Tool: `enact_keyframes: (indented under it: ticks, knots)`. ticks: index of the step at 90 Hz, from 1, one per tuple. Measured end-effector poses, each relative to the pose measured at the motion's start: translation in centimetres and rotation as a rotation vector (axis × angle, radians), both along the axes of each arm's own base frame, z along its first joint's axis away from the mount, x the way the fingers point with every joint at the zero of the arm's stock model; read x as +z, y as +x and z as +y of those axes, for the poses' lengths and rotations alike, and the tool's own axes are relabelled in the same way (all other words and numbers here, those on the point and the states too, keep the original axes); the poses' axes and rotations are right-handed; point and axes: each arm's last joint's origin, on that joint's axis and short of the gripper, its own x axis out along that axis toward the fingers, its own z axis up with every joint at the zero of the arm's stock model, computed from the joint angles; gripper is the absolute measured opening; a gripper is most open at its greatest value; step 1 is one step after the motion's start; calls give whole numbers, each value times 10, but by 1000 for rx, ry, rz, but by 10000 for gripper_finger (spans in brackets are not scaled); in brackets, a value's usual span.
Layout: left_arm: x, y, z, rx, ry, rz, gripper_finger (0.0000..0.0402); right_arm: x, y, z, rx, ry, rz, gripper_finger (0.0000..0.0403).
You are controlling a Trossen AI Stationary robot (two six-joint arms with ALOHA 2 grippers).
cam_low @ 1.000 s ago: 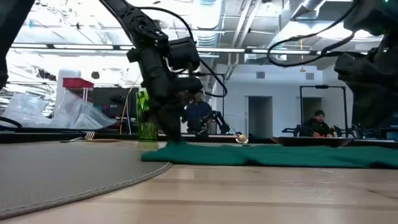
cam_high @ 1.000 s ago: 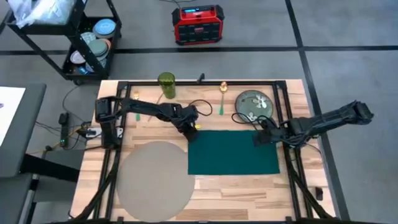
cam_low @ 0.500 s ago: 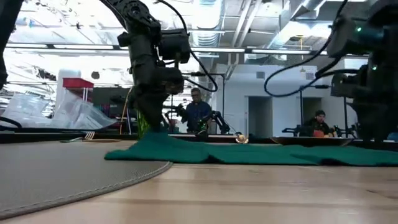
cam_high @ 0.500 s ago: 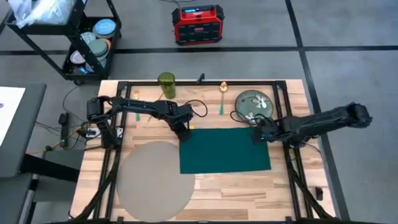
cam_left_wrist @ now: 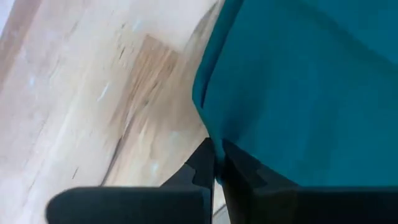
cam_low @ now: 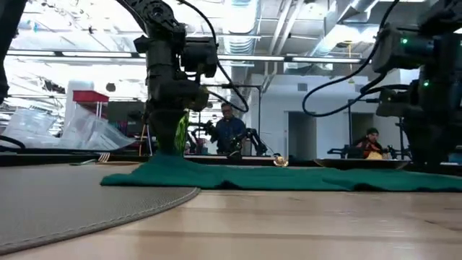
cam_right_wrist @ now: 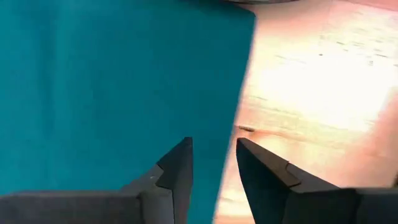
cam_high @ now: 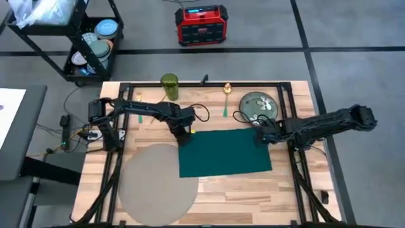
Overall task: Set table place
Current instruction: Fold the green napkin
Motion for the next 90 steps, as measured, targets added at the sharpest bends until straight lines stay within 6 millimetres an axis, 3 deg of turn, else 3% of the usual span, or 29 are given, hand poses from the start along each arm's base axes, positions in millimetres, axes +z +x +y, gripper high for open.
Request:
enact_keyframes:
  ticks: [30, 66, 81, 90]
  knots:
    - [2, -20, 8, -12, -40, 155, 0, 0, 1, 1, 92, 12, 7, 111]
    - [70, -15, 6, 315, -192, -347, 0, 0, -1, 1, 244, -7, 47, 111]
    - [77, 6, 12, 384, -214, -551, 0, 0, -1, 1, 293, -2, 57, 111]
    - [73, 13, 13, 425, -235, -574, 0, 0, -1, 2, 316, 12, 56, 111]
